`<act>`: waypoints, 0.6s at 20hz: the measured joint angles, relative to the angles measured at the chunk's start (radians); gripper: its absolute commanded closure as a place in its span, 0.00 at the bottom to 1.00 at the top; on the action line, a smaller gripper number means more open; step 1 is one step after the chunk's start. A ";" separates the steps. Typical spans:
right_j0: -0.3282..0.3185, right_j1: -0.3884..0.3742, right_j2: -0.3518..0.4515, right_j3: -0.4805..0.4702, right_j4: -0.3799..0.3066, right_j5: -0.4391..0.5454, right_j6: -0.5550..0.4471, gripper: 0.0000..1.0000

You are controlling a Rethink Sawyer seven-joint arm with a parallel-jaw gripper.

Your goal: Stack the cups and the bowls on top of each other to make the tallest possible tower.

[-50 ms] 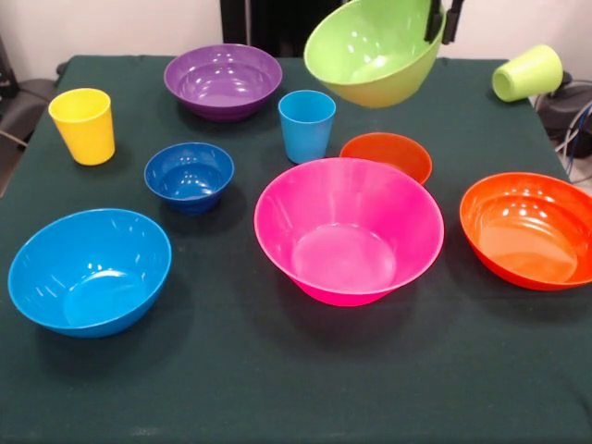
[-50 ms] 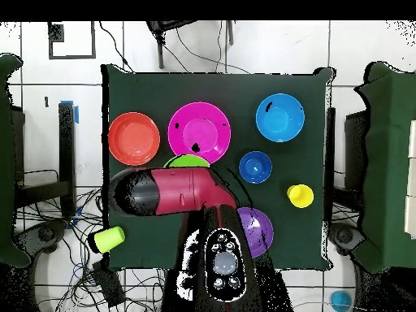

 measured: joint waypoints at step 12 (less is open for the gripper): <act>-0.089 0.000 0.082 -0.011 -0.046 0.034 0.000 1.00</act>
